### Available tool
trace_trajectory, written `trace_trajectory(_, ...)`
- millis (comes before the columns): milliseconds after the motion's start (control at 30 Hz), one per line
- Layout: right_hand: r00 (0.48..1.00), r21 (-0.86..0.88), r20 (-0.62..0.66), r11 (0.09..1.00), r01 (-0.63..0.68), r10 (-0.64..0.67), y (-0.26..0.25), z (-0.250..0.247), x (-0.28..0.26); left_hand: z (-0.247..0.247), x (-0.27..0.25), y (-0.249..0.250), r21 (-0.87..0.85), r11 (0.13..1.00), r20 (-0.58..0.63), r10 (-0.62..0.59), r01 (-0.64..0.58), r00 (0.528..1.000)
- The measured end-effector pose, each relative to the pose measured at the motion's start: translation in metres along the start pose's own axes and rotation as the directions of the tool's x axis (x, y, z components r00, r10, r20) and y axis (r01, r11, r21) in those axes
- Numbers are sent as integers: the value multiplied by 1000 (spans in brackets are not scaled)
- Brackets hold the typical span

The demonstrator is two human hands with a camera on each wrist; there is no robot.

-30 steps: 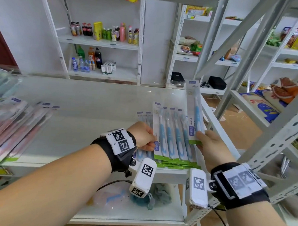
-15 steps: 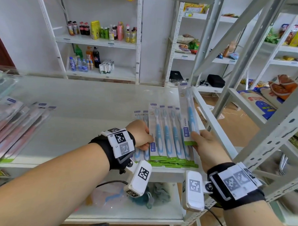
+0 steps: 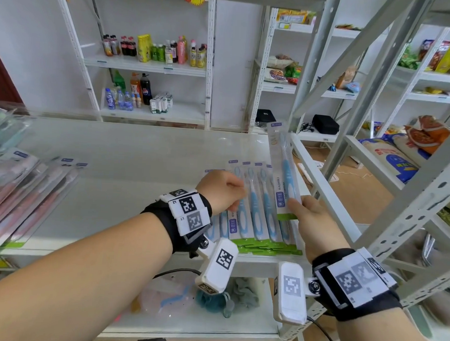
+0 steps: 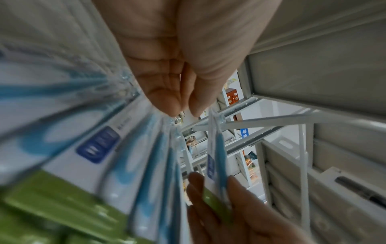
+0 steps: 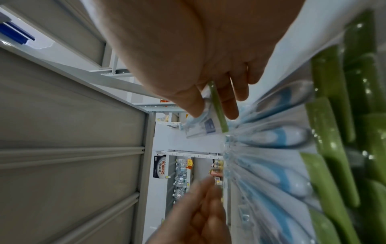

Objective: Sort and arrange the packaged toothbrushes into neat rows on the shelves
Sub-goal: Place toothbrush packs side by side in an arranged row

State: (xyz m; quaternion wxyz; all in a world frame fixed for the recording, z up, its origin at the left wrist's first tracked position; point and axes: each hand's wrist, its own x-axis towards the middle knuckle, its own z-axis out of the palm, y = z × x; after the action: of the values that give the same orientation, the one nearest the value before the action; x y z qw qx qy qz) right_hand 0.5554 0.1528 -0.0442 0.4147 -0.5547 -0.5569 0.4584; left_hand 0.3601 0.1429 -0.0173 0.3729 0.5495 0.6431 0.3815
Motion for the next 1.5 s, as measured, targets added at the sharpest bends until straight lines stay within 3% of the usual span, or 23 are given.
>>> trace_trajectory(200,992,62,87,994,88,-93,-12,13,-10,9,-1,15,-354,935,41,6,9,999)
trace_trajectory(400,970,51,212,993,110,-118,-18,25,-15,3,-1,12,-457,888,25,-45,51,999)
trace_trajectory(500,965,56,227,991,125,-134,-18,23,-14,-8,-1,5,-445,893,15,-65,64,998)
trace_trajectory(667,992,12,83,995,97,-97,-5,6,3,-35,-2,-16,-365,920,-39,-168,143,985)
trace_trajectory(800,999,-42,45,999,28,-26,4,-1,11,-45,-4,-35,-235,945,-17,-239,228,971)
trace_trajectory(933,999,-91,39,996,-18,22,8,0,10,-40,-5,-46,-221,933,26,-286,284,958)
trace_trajectory(1100,996,-97,73,994,-52,59,8,4,6,-31,-3,-47,-223,929,62,-288,295,956)
trace_trajectory(1300,996,-169,85,985,-25,39,9,5,5,-26,-2,-44,-35,965,45,-258,260,965)
trace_trajectory(1500,993,-226,116,974,4,22,9,4,4,-22,-1,-44,42,979,12,-200,199,980)
